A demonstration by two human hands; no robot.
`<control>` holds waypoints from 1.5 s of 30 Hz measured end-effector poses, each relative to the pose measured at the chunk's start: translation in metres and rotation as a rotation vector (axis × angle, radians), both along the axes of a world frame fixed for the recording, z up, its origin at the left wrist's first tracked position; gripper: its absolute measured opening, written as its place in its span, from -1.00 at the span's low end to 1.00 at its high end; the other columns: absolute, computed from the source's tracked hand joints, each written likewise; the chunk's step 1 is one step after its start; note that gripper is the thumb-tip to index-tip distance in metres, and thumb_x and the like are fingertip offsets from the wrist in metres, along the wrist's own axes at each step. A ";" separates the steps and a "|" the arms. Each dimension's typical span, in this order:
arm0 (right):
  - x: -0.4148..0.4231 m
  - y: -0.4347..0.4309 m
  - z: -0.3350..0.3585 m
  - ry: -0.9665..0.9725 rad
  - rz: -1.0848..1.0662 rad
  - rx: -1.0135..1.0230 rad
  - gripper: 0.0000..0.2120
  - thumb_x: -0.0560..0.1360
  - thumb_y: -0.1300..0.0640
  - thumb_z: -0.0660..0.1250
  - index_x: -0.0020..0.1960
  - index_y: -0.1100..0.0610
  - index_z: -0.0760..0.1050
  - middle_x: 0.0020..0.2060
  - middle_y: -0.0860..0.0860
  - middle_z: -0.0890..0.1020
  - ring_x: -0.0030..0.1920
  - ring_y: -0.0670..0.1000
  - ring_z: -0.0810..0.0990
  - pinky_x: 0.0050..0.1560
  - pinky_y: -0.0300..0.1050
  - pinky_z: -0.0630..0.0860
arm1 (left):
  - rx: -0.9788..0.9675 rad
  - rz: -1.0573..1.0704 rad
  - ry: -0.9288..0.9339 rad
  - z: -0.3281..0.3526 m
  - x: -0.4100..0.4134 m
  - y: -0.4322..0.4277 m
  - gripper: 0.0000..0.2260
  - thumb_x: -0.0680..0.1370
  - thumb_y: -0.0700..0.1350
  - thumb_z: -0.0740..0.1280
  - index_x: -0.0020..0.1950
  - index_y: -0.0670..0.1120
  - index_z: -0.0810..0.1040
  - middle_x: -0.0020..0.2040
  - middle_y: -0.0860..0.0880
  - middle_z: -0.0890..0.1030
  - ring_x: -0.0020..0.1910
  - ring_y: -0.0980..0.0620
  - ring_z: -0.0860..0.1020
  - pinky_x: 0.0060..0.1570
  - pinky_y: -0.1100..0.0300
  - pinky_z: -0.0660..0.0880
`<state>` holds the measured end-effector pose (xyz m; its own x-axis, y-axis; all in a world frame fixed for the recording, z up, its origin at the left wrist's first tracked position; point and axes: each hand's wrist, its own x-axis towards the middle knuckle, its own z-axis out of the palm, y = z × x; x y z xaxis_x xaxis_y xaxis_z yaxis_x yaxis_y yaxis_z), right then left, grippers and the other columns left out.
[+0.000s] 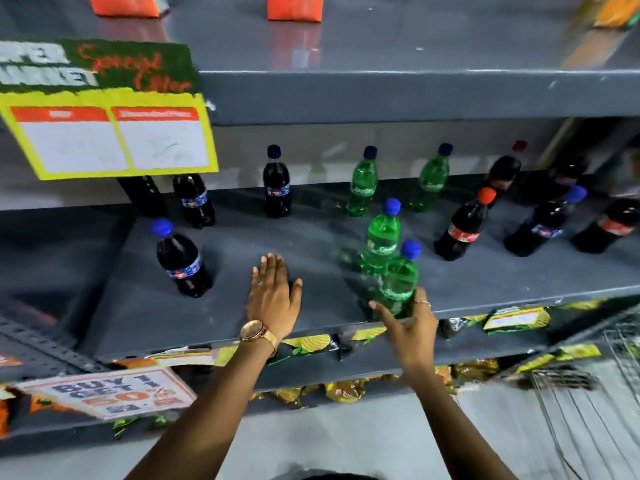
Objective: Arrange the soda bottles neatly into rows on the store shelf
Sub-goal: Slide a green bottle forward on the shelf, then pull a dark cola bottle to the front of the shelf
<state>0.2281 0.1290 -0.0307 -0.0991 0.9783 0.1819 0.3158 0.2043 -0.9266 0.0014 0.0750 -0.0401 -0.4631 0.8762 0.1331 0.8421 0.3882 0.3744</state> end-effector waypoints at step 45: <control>0.173 0.166 0.011 -0.035 -0.187 -0.066 -0.48 0.24 0.04 0.59 0.11 0.15 0.48 -0.07 0.09 0.68 -0.13 -0.02 0.63 -0.08 -0.20 0.48 | -0.162 0.112 0.048 0.007 0.016 0.014 -0.43 0.61 0.07 0.05 0.51 -0.18 -0.03 0.57 -0.14 -0.02 0.55 -0.03 -0.09 0.54 0.04 -0.18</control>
<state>0.4013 0.2955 -0.0192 0.0800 0.9900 0.1166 0.3744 0.0785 -0.9239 0.0175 0.0894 -0.0329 -0.5558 0.8311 0.0187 0.8054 0.5328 0.2599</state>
